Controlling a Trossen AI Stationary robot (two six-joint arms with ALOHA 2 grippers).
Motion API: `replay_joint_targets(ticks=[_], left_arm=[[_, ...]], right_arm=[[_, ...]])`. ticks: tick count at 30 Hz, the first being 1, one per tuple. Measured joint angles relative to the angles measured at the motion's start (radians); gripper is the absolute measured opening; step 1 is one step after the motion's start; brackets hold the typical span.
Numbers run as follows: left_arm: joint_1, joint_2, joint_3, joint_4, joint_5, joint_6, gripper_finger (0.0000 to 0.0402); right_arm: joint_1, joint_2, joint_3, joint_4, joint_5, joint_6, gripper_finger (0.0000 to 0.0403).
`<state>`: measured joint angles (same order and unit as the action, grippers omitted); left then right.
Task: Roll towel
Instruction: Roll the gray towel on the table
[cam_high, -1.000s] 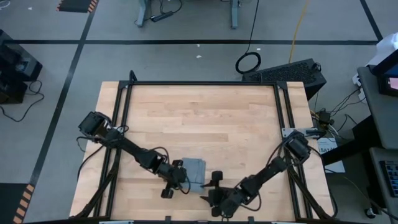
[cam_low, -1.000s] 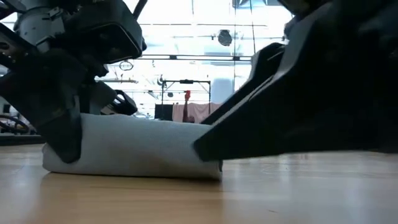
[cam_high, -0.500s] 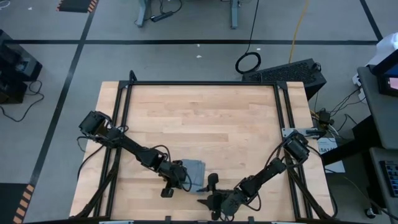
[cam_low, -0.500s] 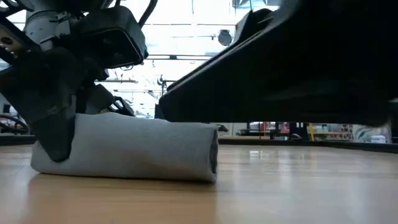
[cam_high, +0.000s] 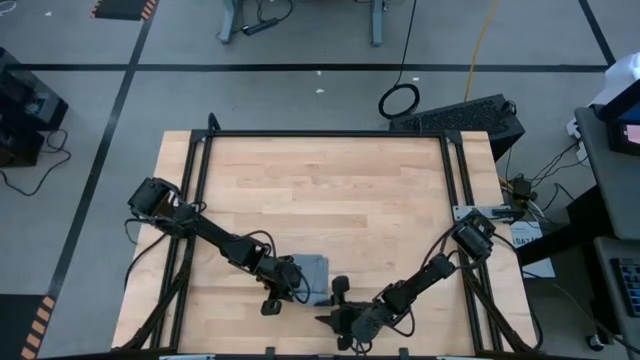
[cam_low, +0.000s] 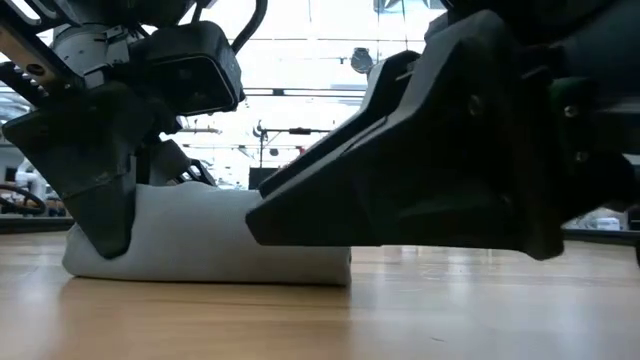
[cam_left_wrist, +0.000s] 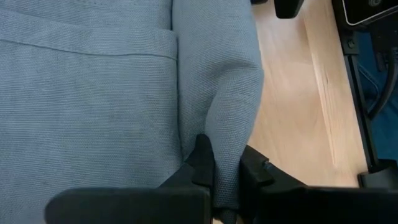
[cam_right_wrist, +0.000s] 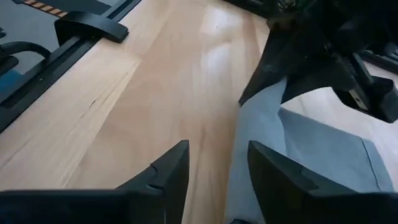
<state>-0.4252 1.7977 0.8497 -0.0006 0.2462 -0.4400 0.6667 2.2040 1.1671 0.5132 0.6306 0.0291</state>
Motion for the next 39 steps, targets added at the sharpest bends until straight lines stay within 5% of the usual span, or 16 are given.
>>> replay_joint_targets(ticks=[11,28,39], left_arm=[[0.0,0.0,0.0,0.001,-0.006,0.009,0.003],[0.0,0.0,0.0,-0.005,-0.007,0.011,0.0035],[0.0,0.0,0.0,-0.008,-0.019,0.03,0.0037]], right_arm=[[-0.002,0.0,0.0,-0.047,0.071,0.035,0.0203],[-0.016,0.0,0.002,-0.1,0.115,0.007,0.0206],[-0.098,-0.005,0.004,-0.217,-0.011,0.216,0.0202]])
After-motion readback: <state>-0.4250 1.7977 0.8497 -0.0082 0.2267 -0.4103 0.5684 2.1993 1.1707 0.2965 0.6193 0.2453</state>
